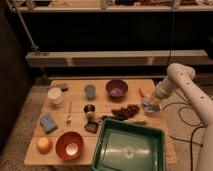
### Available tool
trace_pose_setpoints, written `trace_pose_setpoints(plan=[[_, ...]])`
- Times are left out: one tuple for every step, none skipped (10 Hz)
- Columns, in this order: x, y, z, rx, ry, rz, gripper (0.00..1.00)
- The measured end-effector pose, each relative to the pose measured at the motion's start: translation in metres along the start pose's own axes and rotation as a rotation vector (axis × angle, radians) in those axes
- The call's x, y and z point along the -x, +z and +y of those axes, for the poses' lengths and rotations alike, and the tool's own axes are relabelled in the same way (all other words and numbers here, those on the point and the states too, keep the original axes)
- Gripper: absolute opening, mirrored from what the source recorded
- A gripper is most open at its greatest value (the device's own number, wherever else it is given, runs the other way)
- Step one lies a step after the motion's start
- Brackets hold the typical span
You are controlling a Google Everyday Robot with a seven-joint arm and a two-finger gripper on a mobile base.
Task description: Wipe table surface with towel
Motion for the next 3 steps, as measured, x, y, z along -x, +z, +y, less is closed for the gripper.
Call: trace_pose_setpoints(plan=[[0.002, 0.0, 0.0, -0.033, -0.031, -0.016, 0.0], [0.008, -0.002, 0.002, -0.077, -0.083, -0.02, 0.0], [0.015, -0.001, 0.007, -0.097, -0.135, 0.001, 0.0]])
